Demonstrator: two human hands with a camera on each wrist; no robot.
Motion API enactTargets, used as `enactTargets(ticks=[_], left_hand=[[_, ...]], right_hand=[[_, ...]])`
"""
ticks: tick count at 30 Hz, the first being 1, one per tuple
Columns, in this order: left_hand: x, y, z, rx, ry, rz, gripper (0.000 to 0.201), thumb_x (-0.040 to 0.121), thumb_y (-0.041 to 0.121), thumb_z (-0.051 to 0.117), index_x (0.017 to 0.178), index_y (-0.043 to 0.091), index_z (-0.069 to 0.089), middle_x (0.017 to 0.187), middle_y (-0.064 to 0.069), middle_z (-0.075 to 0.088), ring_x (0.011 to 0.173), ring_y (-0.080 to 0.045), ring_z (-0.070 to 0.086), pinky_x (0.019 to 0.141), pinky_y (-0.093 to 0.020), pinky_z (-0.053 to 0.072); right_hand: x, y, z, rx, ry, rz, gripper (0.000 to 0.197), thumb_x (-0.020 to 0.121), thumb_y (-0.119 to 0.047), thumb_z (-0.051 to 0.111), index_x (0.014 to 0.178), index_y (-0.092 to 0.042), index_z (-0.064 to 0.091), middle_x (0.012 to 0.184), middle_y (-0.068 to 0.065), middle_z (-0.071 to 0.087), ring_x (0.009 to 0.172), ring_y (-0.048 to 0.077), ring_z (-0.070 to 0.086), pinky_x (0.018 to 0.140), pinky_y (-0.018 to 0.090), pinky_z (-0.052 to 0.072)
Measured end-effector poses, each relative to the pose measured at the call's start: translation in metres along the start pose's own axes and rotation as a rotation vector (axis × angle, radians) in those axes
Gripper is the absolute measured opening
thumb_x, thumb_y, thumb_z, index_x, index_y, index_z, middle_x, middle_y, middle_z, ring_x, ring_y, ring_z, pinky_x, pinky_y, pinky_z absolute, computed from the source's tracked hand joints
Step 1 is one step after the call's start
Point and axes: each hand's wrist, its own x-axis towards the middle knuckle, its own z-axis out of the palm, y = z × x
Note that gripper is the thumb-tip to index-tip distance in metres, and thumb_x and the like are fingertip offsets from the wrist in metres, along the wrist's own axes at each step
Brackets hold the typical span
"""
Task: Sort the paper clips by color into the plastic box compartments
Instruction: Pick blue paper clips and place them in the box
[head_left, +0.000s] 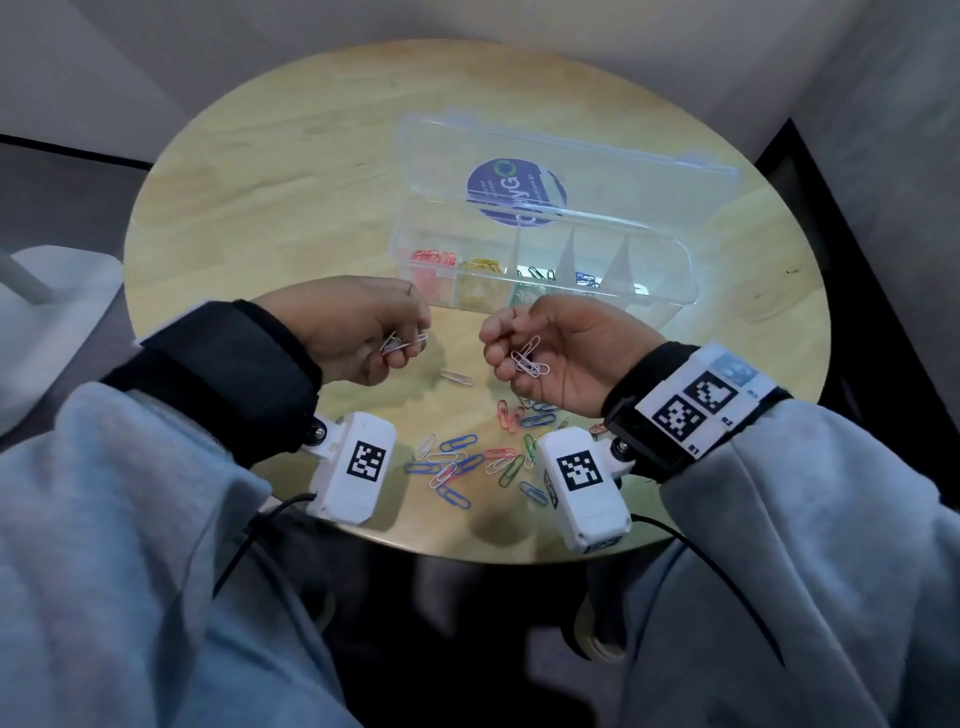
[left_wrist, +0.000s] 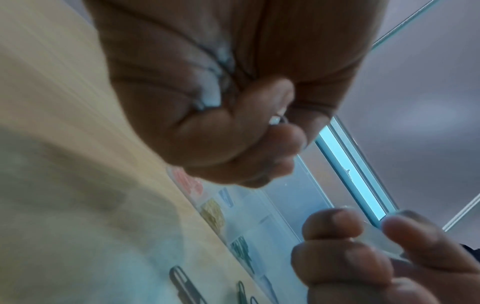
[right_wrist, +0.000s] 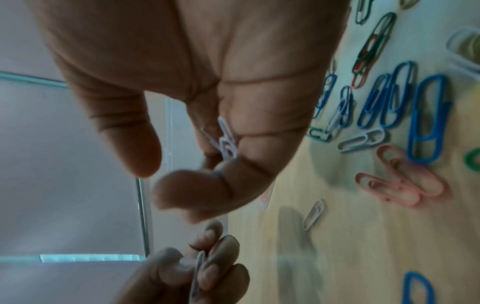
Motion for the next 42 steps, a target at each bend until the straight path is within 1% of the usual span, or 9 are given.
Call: enactTargets(ticks=[3,9,13,18,21,26,32,37,42], left_hand=[[0.000,0.000,0.003,0.038,-0.002,-0.049,0.023,0.087,0.004,0.037,0.075,0.016,0.053,0.056,0.000,0.044,0.037,-0.006,0.038,0.034,-0.010,0.025],[0.000,-0.002,0.007,0.406,-0.012,-0.074,0.013,0.086,0.015,0.057,0.074,0.017,0.052,0.060,0.001,0.040,0.049,-0.013,0.031,0.044,-0.019,0.020],[-0.001,-0.007,0.008,0.632,-0.063,-0.065,0.017,0.073,0.028,0.070,0.068,0.021,0.054,0.055,0.004,0.036,0.053,-0.017,0.027,0.049,-0.022,0.021],[-0.004,-0.011,0.022,0.943,0.009,-0.036,0.012,0.074,0.027,0.069,0.073,0.020,0.060,0.063,0.007,0.053,0.061,-0.012,0.046,0.061,-0.024,0.035],[-0.005,-0.013,0.033,1.116,0.025,-0.063,0.016,0.075,0.033,0.071,0.084,0.022,0.065,0.076,0.006,0.059,0.072,-0.014,0.053,0.055,-0.020,0.033],[-0.002,-0.014,0.042,1.198,0.016,-0.100,0.035,0.073,0.041,0.074,0.094,0.014,0.069,0.081,0.001,0.061,0.076,-0.019,0.054,0.053,-0.021,0.031],[0.001,-0.016,0.046,1.231,-0.009,-0.075,0.024,0.076,0.028,0.073,0.094,0.012,0.072,0.080,-0.001,0.061,0.076,-0.020,0.053,0.062,-0.023,0.035],[0.002,-0.017,0.043,1.256,-0.028,-0.064,0.007,0.075,0.023,0.070,0.076,0.019,0.065,0.068,0.003,0.055,0.072,-0.019,0.051,0.056,-0.021,0.032],[0.001,-0.015,0.025,1.071,-0.057,-0.045,0.014,0.074,0.024,0.068,0.063,0.019,0.059,0.057,0.007,0.054,0.057,-0.012,0.047,0.055,-0.021,0.034]], right_hand=[[0.000,0.003,0.003,-0.236,0.156,0.060,0.017,0.087,-0.006,0.047,0.073,-0.008,0.054,0.058,0.002,0.049,0.043,0.008,0.045,0.038,0.014,0.036],[0.001,0.008,0.003,-0.394,0.326,0.066,0.021,0.086,0.008,0.043,0.071,-0.004,0.050,0.062,0.008,0.043,0.049,0.015,0.042,0.036,0.016,0.040],[-0.005,0.007,0.002,-0.451,0.300,0.044,0.023,0.086,0.012,0.043,0.072,-0.006,0.050,0.061,0.009,0.046,0.044,0.013,0.045,0.037,0.015,0.040],[-0.013,0.007,0.014,-1.135,0.180,0.098,0.019,0.078,-0.008,0.066,0.069,-0.022,0.057,0.055,-0.008,0.052,0.043,0.007,0.039,0.046,0.019,0.034],[-0.013,0.013,0.026,-1.426,0.164,0.076,0.010,0.074,-0.020,0.071,0.073,-0.025,0.063,0.054,-0.009,0.047,0.051,0.004,0.042,0.052,0.023,0.032],[-0.013,0.020,0.027,-1.564,0.111,0.096,0.012,0.074,-0.025,0.073,0.082,-0.024,0.064,0.060,-0.009,0.047,0.056,0.005,0.044,0.053,0.025,0.034],[-0.006,0.033,0.027,-1.709,0.056,0.128,0.014,0.077,-0.024,0.069,0.087,-0.025,0.060,0.067,-0.012,0.043,0.068,0.011,0.046,0.067,0.029,0.042],[-0.004,0.034,0.027,-1.731,0.061,0.102,0.011,0.078,-0.022,0.067,0.080,-0.025,0.057,0.062,-0.008,0.044,0.057,0.005,0.040,0.057,0.026,0.036],[-0.004,0.034,0.027,-1.722,0.053,0.105,0.008,0.078,-0.018,0.064,0.079,-0.024,0.059,0.060,-0.007,0.046,0.054,0.004,0.041,0.053,0.024,0.035]])
